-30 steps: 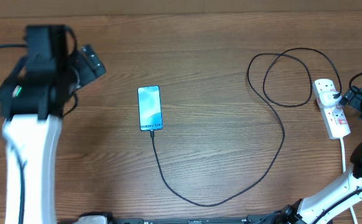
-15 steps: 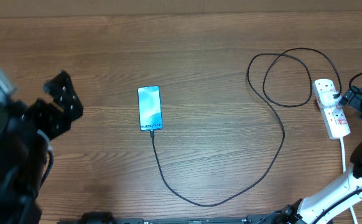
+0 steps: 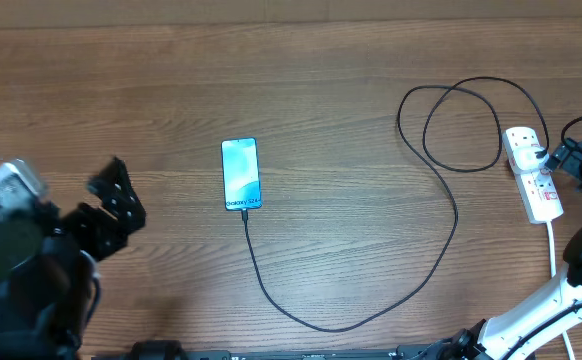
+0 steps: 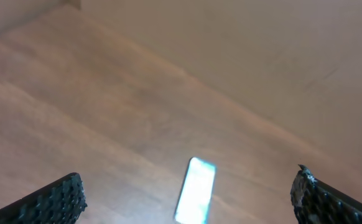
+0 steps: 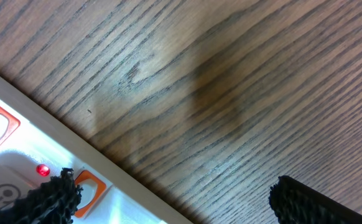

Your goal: Plug charger to phone and switch on socket

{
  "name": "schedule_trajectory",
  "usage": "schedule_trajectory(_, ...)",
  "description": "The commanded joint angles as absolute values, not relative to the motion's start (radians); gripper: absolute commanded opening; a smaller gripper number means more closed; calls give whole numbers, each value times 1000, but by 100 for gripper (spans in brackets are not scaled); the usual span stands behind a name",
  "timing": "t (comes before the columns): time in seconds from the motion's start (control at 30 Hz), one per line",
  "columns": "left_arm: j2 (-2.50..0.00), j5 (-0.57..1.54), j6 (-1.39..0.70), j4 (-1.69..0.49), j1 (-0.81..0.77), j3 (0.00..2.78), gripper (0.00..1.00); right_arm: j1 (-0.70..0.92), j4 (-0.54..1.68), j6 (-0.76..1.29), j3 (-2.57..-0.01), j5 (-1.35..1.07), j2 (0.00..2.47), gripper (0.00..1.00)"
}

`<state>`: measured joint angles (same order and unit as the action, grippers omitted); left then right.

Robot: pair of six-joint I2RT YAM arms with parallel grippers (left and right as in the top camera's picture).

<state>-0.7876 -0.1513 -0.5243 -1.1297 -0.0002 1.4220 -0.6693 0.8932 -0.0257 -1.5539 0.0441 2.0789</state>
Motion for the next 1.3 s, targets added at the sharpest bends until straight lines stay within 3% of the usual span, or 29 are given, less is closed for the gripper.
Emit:
schedule_trajectory(0.0,-729,-164,-517,-1129,0,1275,100,-662,889,-24,-1570,33,2084,100)
schedule_trajectory(0.67,-336,-164,-521,-1079,0,622,100,-662,889,-24,-1570,33,2084,100)
schedule_trajectory(1.27,-7,-162,-521,-413,2,452,100,-662,889,-24,-1570,33,2084,100)
